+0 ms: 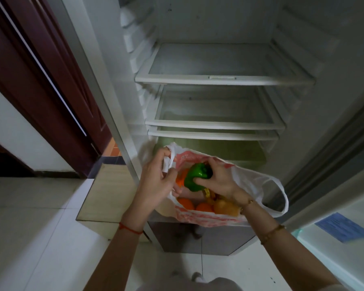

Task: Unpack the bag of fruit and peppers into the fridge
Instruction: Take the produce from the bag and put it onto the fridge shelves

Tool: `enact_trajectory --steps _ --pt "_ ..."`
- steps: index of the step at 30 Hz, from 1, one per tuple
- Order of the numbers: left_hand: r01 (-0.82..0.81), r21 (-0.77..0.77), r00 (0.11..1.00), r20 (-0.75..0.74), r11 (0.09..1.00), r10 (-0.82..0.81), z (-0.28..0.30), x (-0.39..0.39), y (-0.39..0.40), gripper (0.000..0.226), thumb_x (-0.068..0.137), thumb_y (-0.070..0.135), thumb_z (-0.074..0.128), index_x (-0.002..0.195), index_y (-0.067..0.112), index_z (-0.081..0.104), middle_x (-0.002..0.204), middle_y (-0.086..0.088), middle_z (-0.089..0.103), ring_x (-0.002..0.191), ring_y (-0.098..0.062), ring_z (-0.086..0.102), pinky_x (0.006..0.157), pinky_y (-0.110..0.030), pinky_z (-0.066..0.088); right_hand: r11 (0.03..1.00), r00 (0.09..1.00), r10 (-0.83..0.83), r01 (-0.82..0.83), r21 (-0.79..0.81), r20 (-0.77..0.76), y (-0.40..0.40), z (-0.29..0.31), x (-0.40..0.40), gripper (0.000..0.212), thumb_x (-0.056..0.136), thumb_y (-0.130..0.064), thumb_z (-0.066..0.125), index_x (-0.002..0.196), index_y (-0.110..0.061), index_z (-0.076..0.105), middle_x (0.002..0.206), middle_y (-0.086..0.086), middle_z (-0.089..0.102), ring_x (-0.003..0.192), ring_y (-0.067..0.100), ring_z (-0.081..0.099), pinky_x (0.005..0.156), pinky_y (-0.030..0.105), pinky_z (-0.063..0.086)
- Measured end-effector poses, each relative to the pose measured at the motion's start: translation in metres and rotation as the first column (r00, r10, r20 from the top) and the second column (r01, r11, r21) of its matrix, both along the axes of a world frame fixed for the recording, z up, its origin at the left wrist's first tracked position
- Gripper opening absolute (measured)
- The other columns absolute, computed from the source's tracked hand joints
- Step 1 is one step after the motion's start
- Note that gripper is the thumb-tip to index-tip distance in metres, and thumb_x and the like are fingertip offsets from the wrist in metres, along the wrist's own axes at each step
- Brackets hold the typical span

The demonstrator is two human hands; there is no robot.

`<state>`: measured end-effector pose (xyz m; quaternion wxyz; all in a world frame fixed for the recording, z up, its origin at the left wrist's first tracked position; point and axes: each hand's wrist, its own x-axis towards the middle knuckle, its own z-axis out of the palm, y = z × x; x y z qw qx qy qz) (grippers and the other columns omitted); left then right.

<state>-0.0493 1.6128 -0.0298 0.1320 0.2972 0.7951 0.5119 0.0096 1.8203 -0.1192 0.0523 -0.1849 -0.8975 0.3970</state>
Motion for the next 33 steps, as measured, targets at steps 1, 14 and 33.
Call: enact_trajectory --steps 1,14,33 --pt "-0.004 -0.005 1.0 0.0 1.0 0.004 0.0 -0.002 0.002 0.022 0.096 0.0 0.05 0.112 0.015 0.045 0.081 -0.014 0.07 0.046 -0.016 0.069 0.048 -0.026 0.055 0.999 0.999 -0.009 0.007 -0.044 -0.044 0.001 0.012 0.0 0.065 0.065 -0.049 0.076 0.121 -0.029 0.05 0.115 -0.004 0.057 0.106 0.015 0.058 0.092 0.035 0.054" --pt "-0.041 0.01 0.996 0.075 0.999 0.04 0.008 -0.015 0.012 0.023 0.095 -0.003 0.048 0.114 0.011 0.048 0.066 -0.022 0.069 0.045 -0.02 0.068 0.044 -0.018 0.047 0.964 0.887 -0.241 0.17 -0.206 -0.395 0.014 0.121 -0.1 0.078 0.068 -0.029 0.086 0.126 -0.01 0.037 0.124 0.005 0.052 0.114 0.018 0.053 0.093 0.028 0.05" --pt "-0.044 0.033 0.997 0.067 0.998 0.042 0.003 -0.026 -0.001 0.024 0.094 -0.002 0.047 0.109 0.016 0.049 0.058 -0.018 0.069 0.049 -0.025 0.071 0.062 -0.047 0.06 0.968 0.9 -0.212 0.14 -0.207 -0.381 0.002 0.106 -0.156 0.091 0.066 -0.036 0.087 0.136 -0.009 0.036 0.134 0.008 0.048 0.12 0.017 0.049 0.101 0.028 0.044"
